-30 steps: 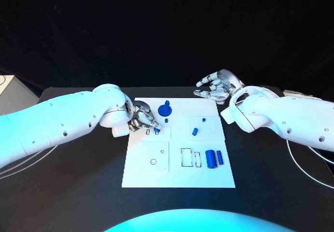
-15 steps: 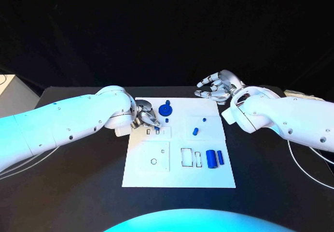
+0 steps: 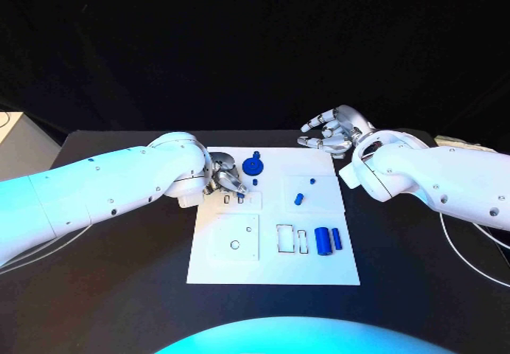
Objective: Assemble the parts on the task board
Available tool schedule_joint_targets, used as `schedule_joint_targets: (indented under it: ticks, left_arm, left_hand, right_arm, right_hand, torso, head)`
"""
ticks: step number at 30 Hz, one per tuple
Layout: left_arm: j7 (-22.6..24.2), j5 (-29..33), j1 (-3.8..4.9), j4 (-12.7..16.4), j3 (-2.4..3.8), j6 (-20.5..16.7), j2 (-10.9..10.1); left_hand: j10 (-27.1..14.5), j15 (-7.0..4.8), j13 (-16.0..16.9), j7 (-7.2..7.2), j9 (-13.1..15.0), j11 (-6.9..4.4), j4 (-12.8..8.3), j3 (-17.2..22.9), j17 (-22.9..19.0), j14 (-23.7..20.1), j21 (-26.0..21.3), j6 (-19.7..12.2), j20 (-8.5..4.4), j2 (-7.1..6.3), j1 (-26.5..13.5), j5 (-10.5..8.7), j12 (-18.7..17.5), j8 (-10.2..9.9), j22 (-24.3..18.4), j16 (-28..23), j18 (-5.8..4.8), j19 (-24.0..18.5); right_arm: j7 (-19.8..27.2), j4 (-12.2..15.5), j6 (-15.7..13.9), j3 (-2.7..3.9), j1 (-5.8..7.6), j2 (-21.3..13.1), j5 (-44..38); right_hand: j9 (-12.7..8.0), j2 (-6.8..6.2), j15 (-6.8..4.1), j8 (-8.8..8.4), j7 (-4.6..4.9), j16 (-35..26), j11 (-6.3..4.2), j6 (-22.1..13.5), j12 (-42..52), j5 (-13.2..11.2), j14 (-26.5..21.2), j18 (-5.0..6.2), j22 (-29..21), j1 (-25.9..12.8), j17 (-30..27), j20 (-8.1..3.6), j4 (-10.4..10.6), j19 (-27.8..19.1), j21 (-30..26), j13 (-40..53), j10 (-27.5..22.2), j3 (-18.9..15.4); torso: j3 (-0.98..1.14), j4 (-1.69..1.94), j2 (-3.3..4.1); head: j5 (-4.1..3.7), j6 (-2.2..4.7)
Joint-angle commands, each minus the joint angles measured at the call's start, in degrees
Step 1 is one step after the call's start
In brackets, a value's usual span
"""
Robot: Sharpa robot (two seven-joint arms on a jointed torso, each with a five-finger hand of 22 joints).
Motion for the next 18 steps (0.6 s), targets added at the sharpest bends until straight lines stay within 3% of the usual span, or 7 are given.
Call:
schedule_joint_targets:
  ticks: [1,18]
  left_arm:
    - [0.05,-1.34,-0.1,0.11,-0.03,0.66,0.2]
    - [-0.4,-1.53,-0.31,0.77,-0.14,2.45,-0.35]
  left_hand:
    - [0.42,-0.28,-0.13,-1.42,0.02,0.03,-11.14,11.08,15.1,5.95,0.22,1.69,0.05,0.62,0.1,0.45,-0.41,0.23,0.08,0.24,-0.47,0.32]
    - [0.45,-0.36,-0.43,-1.49,0.14,-0.05,-11.36,11.18,15.1,5.95,0.24,1.8,-0.04,0.6,0.14,1.07,-0.59,0.22,0.13,0.24,-0.48,0.38]
  right_arm:
    - [0.26,0.02,0.85,0.01,-0.04,0.01,-0.57]
    - [0.25,0.0,0.84,0.01,-0.06,-0.05,-0.57]
  right_hand:
    - [-0.08,-0.04,0.25,-0.28,0.13,-0.24,0.36,-0.41,-0.39,0.1,5.67,0.36,-0.05,-0.44,13.83,0.02,0.27,-0.56,-0.33,11.85,2.53,0.09]
    - [-0.08,-0.04,0.25,-0.28,0.13,-0.24,0.36,-0.41,-0.39,0.1,5.67,0.36,-0.05,-0.44,13.83,0.02,0.27,-0.56,-0.33,11.85,2.53,0.09]
  torso:
    - [-0.01,0.02,0.0]
    - [-0.02,0.01,0.01]
  head:
    - [0.06,-0.03]
    - [0.05,-0.36]
